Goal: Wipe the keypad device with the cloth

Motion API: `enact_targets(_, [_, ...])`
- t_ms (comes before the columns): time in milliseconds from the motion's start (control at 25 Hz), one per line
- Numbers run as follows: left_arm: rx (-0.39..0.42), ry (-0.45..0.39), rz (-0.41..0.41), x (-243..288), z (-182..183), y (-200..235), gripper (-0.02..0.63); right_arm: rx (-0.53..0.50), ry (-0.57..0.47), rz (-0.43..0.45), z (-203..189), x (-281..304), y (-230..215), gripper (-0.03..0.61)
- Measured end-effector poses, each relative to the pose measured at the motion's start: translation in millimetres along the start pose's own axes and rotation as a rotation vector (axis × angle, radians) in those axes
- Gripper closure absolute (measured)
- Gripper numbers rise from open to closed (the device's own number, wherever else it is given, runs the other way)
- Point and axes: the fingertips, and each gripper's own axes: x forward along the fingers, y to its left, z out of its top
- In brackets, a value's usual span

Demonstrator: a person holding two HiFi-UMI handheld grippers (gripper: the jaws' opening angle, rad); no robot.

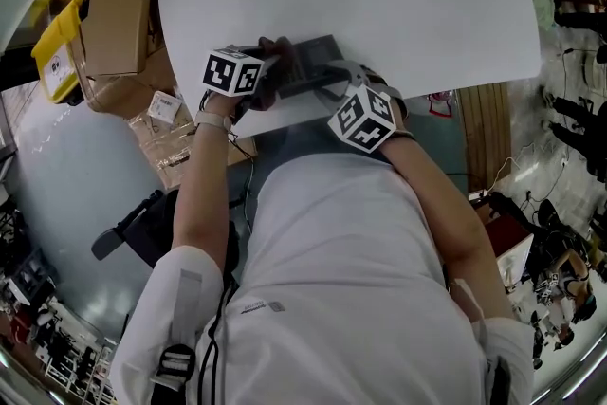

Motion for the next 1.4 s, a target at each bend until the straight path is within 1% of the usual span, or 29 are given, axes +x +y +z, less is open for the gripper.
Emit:
enact_targets(120, [-0.020, -0.001, 0.006, 7, 3, 12, 0.529, 0.000, 0.000, 0.003, 1, 0, 0, 0.393])
enact_targets(280, [-0.026, 0.011, 0.007, 16, 7, 22, 0.529, 0.005, 0.004, 0.003, 1, 1, -1, 0.393])
enact_targets(520, [-0.055, -0.009, -0.011, 23, 10, 27, 0.531, 0.014, 0.008, -0.008, 1, 2, -1, 0.393])
enact_targets(720, [0.005, -0.006, 0.029, 21, 11, 24, 0.536, 0.023, 0.009, -0.012, 0, 1, -2, 0.393])
enact_targets(800, [0.025, -0.008, 0.032, 20, 11, 19, 0.537, 0.022, 0.010, -0.016, 0, 1, -1, 0.393])
enact_targets(1080, [0.081, -0.025, -0.048, 10, 12, -10, 0.538, 0.034, 0.025, -0.020, 0, 0, -2, 0.393])
enact_targets(1400, [0.082, -0.068, -0.077, -5, 13, -35, 0.541, 0.036, 0.035, -0.017, 0, -1, -3, 0.393])
